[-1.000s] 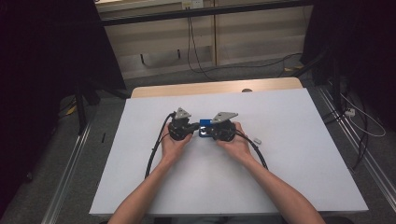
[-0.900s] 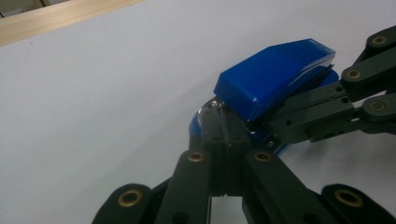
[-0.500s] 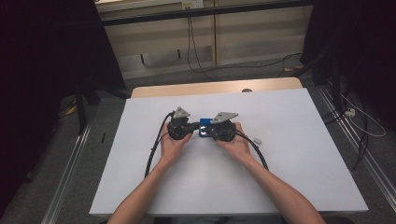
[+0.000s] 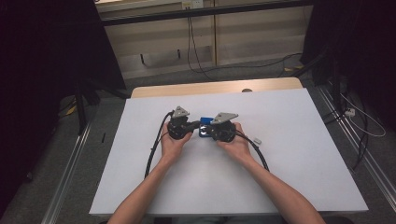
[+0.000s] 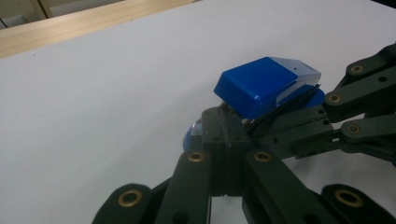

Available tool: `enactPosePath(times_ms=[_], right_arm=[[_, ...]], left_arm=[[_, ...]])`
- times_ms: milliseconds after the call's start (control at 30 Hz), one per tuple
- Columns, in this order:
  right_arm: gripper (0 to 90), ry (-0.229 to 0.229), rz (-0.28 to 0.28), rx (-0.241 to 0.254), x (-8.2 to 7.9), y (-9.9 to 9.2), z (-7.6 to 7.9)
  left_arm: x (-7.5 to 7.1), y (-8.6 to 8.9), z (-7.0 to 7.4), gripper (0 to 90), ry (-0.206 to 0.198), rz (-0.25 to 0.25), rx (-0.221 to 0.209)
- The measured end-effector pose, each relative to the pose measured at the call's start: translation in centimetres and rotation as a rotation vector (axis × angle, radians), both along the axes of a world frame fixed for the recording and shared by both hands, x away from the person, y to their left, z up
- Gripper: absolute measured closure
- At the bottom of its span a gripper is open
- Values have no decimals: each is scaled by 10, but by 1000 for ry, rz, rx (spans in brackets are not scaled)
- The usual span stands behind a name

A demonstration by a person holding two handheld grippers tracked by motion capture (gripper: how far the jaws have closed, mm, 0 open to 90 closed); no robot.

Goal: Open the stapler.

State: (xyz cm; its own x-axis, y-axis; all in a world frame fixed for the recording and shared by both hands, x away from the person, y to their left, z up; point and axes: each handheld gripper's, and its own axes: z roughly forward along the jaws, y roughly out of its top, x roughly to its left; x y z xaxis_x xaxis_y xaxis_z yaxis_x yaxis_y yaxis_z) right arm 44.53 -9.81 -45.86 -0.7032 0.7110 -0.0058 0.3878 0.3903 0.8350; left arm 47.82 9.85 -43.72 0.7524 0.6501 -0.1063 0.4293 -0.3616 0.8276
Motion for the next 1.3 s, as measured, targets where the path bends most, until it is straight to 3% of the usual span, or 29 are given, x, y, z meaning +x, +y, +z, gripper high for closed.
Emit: enactPosePath(times_ms=[933, 1167, 1300], right_arm=[[900, -10, 2, -11, 0, 0, 0], [900, -14, -5, -16, -1, 0, 1], [900, -27, -11, 10, -2, 0, 4]], left_arm=[[-1, -3, 10, 900, -15, -5, -61], [0, -2, 11, 900, -15, -13, -57], [0, -2, 10, 900, -18, -10, -54]])
